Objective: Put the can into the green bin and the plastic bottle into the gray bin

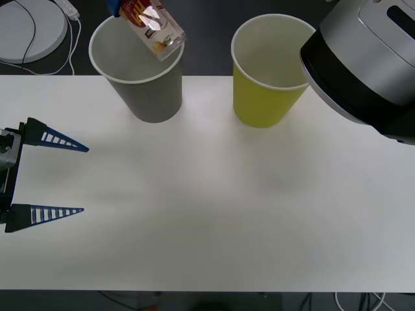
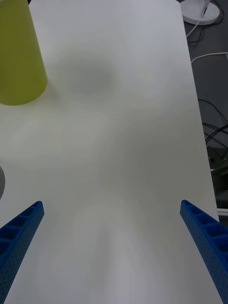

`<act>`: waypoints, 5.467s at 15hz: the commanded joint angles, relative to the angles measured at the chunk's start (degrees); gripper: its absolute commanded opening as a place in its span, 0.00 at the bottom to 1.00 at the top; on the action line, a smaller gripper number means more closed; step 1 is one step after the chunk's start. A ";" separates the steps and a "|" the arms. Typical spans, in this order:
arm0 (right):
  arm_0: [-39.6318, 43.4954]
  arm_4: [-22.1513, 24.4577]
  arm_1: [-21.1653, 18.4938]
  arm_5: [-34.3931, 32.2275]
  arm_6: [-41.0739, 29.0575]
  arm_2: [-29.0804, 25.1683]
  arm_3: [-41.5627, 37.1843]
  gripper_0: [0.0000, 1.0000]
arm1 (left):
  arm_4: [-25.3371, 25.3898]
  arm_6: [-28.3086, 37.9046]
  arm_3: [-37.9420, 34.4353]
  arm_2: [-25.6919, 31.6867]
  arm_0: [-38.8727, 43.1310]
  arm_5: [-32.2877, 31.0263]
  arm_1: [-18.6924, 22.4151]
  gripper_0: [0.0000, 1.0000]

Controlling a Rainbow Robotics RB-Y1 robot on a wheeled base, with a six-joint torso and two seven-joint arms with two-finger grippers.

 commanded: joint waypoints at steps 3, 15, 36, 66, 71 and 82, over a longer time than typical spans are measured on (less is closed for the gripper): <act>-0.02 -0.09 0.13 0.01 0.00 0.00 0.13 0.00 | 0.00 0.00 0.00 0.00 0.00 0.00 0.00 1.00; -0.37 -1.59 0.13 2.38 0.08 0.00 0.04 1.00 | 0.00 0.00 0.00 0.00 0.00 0.00 0.00 1.00; 5.70 -4.84 -6.99 1.15 1.58 0.00 -12.00 1.00 | 0.00 0.00 0.00 0.00 0.00 0.00 0.00 1.00; 50.96 -12.66 -46.89 9.50 4.74 -11.78 -83.63 1.00 | 0.00 0.00 0.00 0.00 0.00 0.00 0.00 1.00; 66.25 -13.28 -51.38 12.57 12.13 -20.83 -92.16 1.00 | 0.00 0.00 0.00 0.00 0.00 0.00 0.00 1.00; 89.72 -23.82 -54.89 12.40 32.08 -36.83 -94.44 1.00 | 0.00 0.00 0.00 0.00 0.00 0.00 0.00 1.00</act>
